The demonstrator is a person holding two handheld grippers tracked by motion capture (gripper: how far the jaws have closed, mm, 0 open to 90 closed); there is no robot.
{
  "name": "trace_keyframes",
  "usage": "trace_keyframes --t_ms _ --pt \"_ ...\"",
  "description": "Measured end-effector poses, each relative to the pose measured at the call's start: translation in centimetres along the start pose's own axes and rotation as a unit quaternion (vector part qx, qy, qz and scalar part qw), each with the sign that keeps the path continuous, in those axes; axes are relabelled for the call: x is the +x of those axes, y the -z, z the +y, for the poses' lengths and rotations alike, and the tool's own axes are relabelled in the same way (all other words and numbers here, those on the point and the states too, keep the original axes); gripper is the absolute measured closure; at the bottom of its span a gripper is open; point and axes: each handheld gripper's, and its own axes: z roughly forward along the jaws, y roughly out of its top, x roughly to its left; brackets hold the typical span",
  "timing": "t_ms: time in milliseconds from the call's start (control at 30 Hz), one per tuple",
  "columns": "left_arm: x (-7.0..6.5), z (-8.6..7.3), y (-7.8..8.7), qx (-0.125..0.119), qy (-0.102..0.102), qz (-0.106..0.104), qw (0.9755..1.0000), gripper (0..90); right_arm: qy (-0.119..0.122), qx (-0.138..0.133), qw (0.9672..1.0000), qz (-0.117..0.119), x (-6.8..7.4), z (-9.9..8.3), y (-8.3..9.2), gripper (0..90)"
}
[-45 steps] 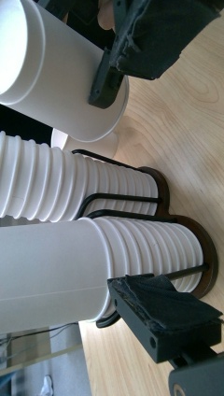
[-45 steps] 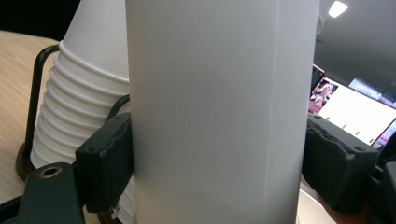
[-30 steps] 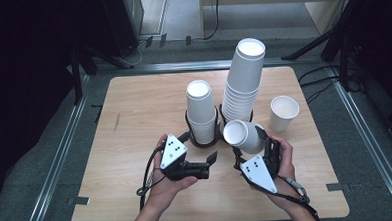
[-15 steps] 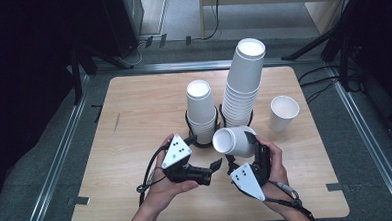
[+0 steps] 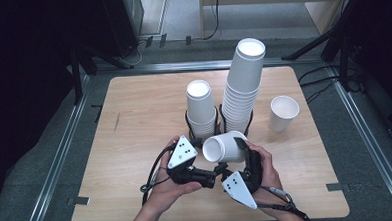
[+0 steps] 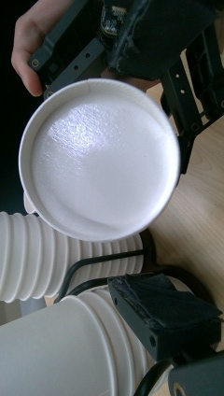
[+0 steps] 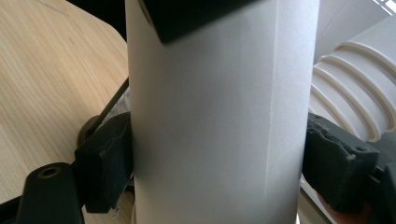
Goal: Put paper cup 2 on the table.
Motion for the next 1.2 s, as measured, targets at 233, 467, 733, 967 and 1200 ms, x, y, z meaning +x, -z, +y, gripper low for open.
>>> trace_keyframes --t_ms 233,467,733,967,1200 --pt "-0.1 -0.1 -0.2 0.007 0.003 0.001 1.0 4.1 0.014 -0.008 0.9999 0.006 0.4 0.2 0.1 17.5" --pt "-0.2 -0.1 -0.3 0.018 0.004 0.006 0.9998 6.3 0.028 -0.013 0.9994 0.015 0.8 0.3 0.2 17.4" --pt "-0.3 -0.1 -0.4 0.023 0.012 0.008 0.9996 13.1 0.039 -0.017 0.9989 0.02 1.2 0.3 0.2 17.2" --pt "-0.1 -0.2 -0.5 0.03 0.026 0.007 0.9992 16.2 0.048 -0.02 0.9984 0.023 1.2 0.4 0.3 17.1" --pt "-0.1 -0.2 -0.4 0.032 0.025 0.002 0.9992 19.1 0.057 -0.023 0.9979 0.023 1.3 0.3 0.3 17.0"
